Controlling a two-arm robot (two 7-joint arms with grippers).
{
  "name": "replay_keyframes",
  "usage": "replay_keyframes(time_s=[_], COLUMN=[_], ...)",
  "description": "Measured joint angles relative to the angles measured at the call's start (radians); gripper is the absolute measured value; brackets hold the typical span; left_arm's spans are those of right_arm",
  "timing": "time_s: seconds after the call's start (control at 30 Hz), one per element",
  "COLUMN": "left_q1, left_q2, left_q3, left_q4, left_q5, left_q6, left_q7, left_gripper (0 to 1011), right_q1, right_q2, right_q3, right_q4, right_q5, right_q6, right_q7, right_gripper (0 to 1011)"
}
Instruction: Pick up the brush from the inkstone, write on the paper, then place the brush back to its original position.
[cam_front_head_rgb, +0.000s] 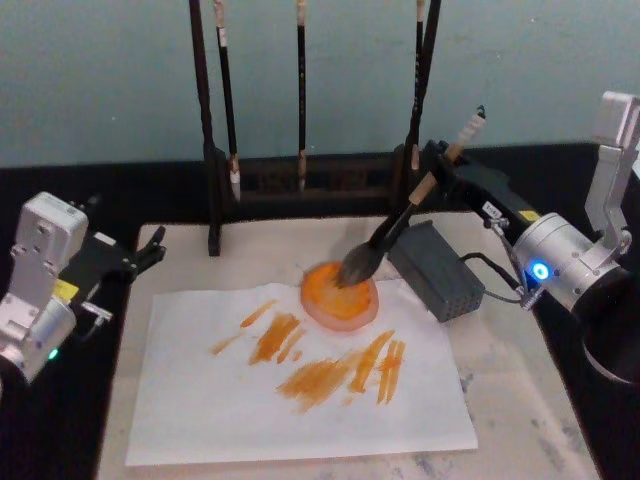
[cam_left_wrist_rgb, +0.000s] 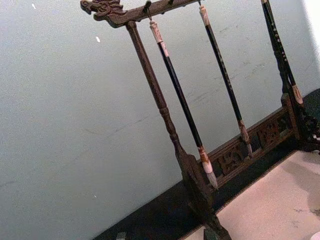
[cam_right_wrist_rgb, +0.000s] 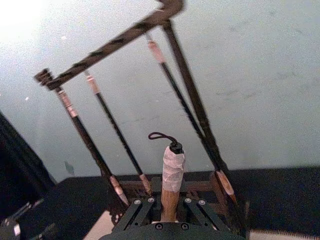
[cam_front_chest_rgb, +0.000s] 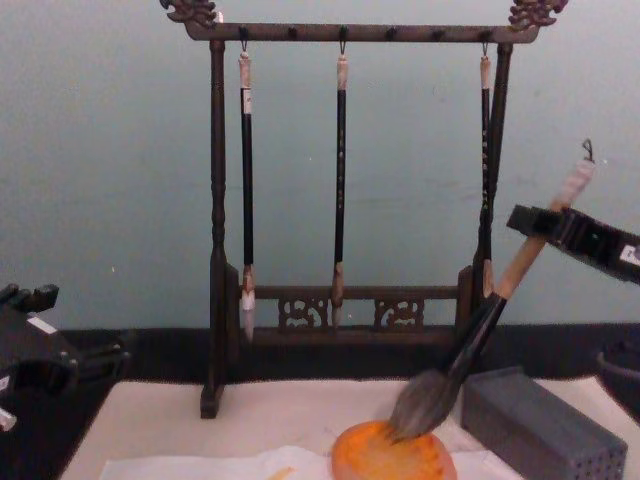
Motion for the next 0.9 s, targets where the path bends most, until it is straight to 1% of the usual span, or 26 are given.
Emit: replay_keyframes(time_s=[0.03, 0.07, 0.13, 0.17, 0.23, 0.27, 0.47, 0.53, 0.77, 0.9], left_q1=[0.0, 0.0, 0.0, 0.0, 0.0, 0.0, 0.0, 0.0, 0.0, 0.0], left_q2=[0.0, 0.0, 0.0, 0.0, 0.0, 0.0, 0.0, 0.0, 0.0, 0.0], left_q3=[0.0, 0.0, 0.0, 0.0, 0.0, 0.0, 0.0, 0.0, 0.0, 0.0], left_q4=[0.0, 0.0, 0.0, 0.0, 0.0, 0.0, 0.0, 0.0, 0.0, 0.0], left_q5=[0.0, 0.0, 0.0, 0.0, 0.0, 0.0, 0.0, 0.0, 0.0, 0.0], left_q6=[0.0, 0.0, 0.0, 0.0, 0.0, 0.0, 0.0, 0.0, 0.0, 0.0], left_q7=[0.0, 0.0, 0.0, 0.0, 0.0, 0.0, 0.0, 0.0, 0.0, 0.0], left_gripper=[1001, 1001, 1001, 1001, 1001, 1001, 1001, 1001, 1001, 1001], right_q1=[-0.001, -0.003, -0.004, -0.004, -0.004, -0.004, -0.008, -0.008, -0.008, -0.011], right_q2=[0.004, 0.011, 0.018, 0.023, 0.028, 0.032, 0.041, 0.042, 0.043, 0.044], right_q3=[-0.003, -0.008, -0.014, -0.02, -0.025, -0.029, -0.038, -0.04, -0.058, -0.065], right_q4=[-0.006, -0.016, -0.026, -0.035, -0.043, -0.05, -0.083, -0.089, -0.116, -0.135], right_q5=[-0.012, -0.036, -0.061, -0.083, -0.101, -0.118, -0.156, -0.164, -0.215, -0.237], right_q6=[-0.004, -0.009, -0.015, -0.019, -0.021, -0.022, -0.021, -0.02, -0.014, -0.012], right_q7=[0.002, 0.003, 0.003, 0.005, 0.009, 0.015, 0.039, 0.046, 0.075, 0.09], right_gripper=[161, 161, 161, 161, 161, 161, 161, 161, 161, 161])
